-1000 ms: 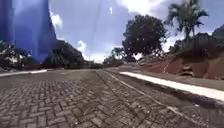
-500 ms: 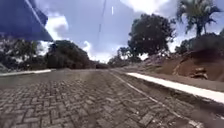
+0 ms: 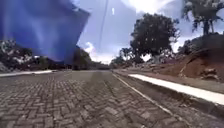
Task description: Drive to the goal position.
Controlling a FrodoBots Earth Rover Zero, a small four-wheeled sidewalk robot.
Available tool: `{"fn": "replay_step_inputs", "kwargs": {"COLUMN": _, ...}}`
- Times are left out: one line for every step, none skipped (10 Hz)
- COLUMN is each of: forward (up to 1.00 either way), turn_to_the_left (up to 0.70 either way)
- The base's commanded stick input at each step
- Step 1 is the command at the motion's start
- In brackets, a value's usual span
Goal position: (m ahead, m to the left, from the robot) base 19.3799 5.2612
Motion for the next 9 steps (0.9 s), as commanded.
{"fn": "replay_step_inputs", "kwargs": {"forward": 0.7, "turn_to_the_left": 0.0}}
{"fn": "replay_step_inputs", "kwargs": {"forward": 0.7, "turn_to_the_left": 0.0}}
{"fn": "replay_step_inputs", "kwargs": {"forward": 0.7, "turn_to_the_left": 0.0}}
{"fn": "replay_step_inputs", "kwargs": {"forward": 0.7, "turn_to_the_left": 0.0}}
{"fn": "replay_step_inputs", "kwargs": {"forward": 0.7, "turn_to_the_left": 0.0}}
{"fn": "replay_step_inputs", "kwargs": {"forward": 0.7, "turn_to_the_left": 0.0}}
{"fn": "replay_step_inputs", "kwargs": {"forward": 0.7, "turn_to_the_left": 0.0}}
{"fn": "replay_step_inputs", "kwargs": {"forward": 0.7, "turn_to_the_left": 0.0}}
{"fn": "replay_step_inputs", "kwargs": {"forward": 0.7, "turn_to_the_left": 0.0}}
